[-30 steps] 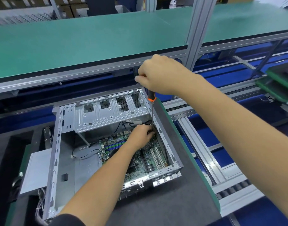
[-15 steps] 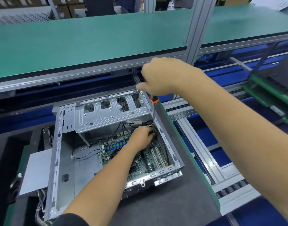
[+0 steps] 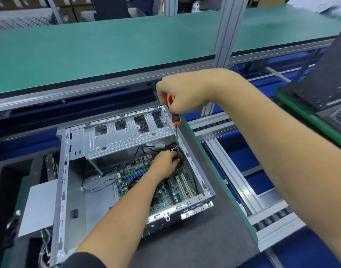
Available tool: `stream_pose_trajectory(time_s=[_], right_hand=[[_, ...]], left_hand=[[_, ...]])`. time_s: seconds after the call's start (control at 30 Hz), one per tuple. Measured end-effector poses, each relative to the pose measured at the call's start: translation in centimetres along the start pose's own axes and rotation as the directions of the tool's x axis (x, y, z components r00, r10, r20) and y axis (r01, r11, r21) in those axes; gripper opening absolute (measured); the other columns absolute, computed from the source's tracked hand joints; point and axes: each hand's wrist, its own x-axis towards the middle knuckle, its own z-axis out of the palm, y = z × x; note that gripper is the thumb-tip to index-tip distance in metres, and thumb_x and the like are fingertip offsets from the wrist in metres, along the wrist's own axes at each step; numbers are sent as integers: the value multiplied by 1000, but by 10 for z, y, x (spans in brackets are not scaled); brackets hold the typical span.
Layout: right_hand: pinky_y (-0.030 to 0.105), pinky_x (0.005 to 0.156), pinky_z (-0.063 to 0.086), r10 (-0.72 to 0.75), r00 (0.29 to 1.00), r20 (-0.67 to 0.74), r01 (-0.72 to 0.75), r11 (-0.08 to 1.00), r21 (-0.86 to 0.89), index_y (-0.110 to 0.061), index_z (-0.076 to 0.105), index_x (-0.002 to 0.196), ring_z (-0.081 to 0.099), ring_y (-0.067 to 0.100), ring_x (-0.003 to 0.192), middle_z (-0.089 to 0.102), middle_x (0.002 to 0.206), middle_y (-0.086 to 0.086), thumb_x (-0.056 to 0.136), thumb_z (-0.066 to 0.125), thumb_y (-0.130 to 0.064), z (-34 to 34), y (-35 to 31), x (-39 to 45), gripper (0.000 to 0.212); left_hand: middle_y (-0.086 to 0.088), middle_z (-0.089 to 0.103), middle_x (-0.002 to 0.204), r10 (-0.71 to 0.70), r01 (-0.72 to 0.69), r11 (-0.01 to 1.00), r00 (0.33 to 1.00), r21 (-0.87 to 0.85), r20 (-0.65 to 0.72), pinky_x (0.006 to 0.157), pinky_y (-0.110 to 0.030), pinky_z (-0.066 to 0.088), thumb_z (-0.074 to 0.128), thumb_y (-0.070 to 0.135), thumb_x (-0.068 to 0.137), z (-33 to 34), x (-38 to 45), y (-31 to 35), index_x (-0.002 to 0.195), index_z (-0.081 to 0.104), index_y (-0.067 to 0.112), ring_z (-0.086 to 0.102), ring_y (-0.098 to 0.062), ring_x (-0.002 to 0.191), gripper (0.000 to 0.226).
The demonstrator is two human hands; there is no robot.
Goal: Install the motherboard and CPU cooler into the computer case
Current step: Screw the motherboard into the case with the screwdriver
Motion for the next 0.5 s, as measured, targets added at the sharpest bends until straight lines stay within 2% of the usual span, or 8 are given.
stream_pose_trajectory(time_s=[0.07, 0.17, 0.23, 0.3, 0.37, 0.4, 0.43, 0.5], right_hand=[[27, 50, 36, -12, 996, -87, 11, 1000, -3, -20, 56, 79, 55, 22, 70, 56, 76, -2, 85, 51, -15, 2, 0, 2, 9], [25, 48, 24, 46, 961, -272, -79, 991, -110, -17, 39, 61, 39, 20, 55, 40, 63, 2, 92, 52, -30, 9, -1, 3, 36], [26, 49, 24, 58, 959, -278, -98, 986, -135, -17, 36, 61, 37, 17, 54, 39, 63, 2, 91, 54, -42, 12, -3, 4, 43], [29, 52, 35, 15, 985, -172, -33, 994, -102, -19, 45, 72, 48, 17, 61, 50, 73, 0, 86, 58, -48, 10, -4, 4, 34], [33, 55, 43, -30, 999, -41, 32, 997, 68, -20, 50, 88, 56, 20, 69, 54, 88, -2, 84, 55, -28, 6, -2, 4, 10], [31, 54, 42, -48, 999, -26, 51, 993, 110, -19, 51, 92, 56, 20, 70, 54, 88, -3, 82, 51, -17, 5, -2, 3, 10], [28, 52, 39, -65, 996, -59, 71, 992, 108, -18, 53, 91, 55, 16, 69, 55, 84, -3, 82, 50, -11, 6, -1, 3, 12], [27, 51, 32, -57, 982, -181, 61, 998, 15, -18, 54, 79, 49, 12, 66, 52, 72, -5, 88, 55, -18, 9, 0, 4, 9]], left_hand=[[-12, 66, 96, -5, 5, 1000, 1000, 0, 1, 69, -34, 46, 55, 23, 94, 0, 0, 0, 96, 65, 8, 58, -31, 83, 18], [-11, 67, 99, -10, 10, 1000, 1000, -17, 0, 76, -39, 50, 55, 23, 94, -1, 0, 1, 103, 67, 9, 59, -30, 87, 20], [-9, 67, 96, -7, 7, 1000, 1000, -19, 8, 73, -37, 49, 56, 22, 94, -1, -1, 2, 101, 67, 10, 60, -29, 85, 19], [-6, 63, 84, -16, 17, 1000, 1000, -25, 11, 63, -32, 43, 56, 23, 93, -2, -2, 2, 88, 64, 13, 58, -28, 78, 14], [-2, 55, 73, -35, 35, 999, 999, -26, 8, 59, -30, 35, 56, 24, 93, -2, -2, 2, 76, 55, 18, 52, -23, 68, 18], [-1, 53, 72, -41, 41, 999, 999, -22, 6, 58, -29, 34, 56, 24, 93, -2, -2, 2, 75, 53, 18, 50, -22, 65, 19], [-2, 53, 72, -44, 44, 999, 999, -17, 8, 58, -29, 34, 56, 24, 94, -2, -2, 2, 76, 53, 18, 49, -22, 65, 19], [-6, 59, 78, -42, 42, 999, 999, -11, 17, 60, -30, 38, 55, 24, 94, -2, -1, 2, 81, 58, 14, 53, -25, 70, 16]])
